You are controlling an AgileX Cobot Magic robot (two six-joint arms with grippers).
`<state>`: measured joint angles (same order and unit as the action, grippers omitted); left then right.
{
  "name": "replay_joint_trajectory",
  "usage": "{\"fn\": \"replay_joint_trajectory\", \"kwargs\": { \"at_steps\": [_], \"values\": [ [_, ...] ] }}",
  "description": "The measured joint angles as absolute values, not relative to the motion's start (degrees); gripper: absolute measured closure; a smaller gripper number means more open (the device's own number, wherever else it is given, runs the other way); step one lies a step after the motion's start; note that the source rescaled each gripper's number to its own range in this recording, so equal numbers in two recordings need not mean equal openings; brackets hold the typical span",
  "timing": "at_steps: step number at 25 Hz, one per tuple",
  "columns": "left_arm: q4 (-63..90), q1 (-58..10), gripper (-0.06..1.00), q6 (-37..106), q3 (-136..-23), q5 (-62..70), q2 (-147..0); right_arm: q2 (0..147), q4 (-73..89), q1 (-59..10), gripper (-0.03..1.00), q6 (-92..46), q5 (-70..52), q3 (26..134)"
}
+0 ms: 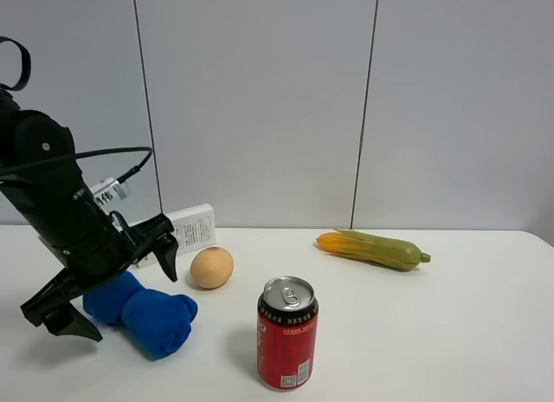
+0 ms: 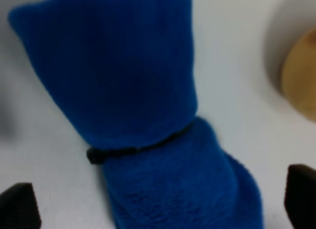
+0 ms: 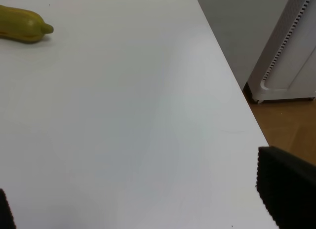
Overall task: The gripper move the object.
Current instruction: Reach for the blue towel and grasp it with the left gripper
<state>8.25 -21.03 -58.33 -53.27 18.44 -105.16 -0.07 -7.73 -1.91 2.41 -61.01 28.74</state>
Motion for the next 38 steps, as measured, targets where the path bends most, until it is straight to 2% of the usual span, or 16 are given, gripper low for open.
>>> {"fn": "replay_joint_trajectory", "kwargs": {
  "at_steps": [7,16,34,36,38],
  "values": [
    [8.3,-21.2,-0.06,-58.3,-54.6,19.2,-108.2,-0.1,-7.7,-1.9,-0.03,2.4,-61.0,28.7],
    [8.3,-21.2,-0.06,-52.8,-67.1,26.8,-113.9,-0.1,-7.7,-1.9,-0.03,2.4,-61.0,28.7],
    [6.5,-19.2,-0.06,-52.8,-67.4,30.2,-117.4,-0.1,-7.7,-1.9,-0.03,2.4,-61.0,28.7],
    [6.5,-19.2,-0.02,-52.8,-67.5,29.4,-117.6,-0.1,-7.7,-1.9,-0.03,2.4,-61.0,28.7],
    [6.5,-19.2,0.13,-52.8,-67.5,28.9,-117.8,-0.1,-7.7,-1.9,-0.03,2.4,-61.0,28.7]
  ]
}}
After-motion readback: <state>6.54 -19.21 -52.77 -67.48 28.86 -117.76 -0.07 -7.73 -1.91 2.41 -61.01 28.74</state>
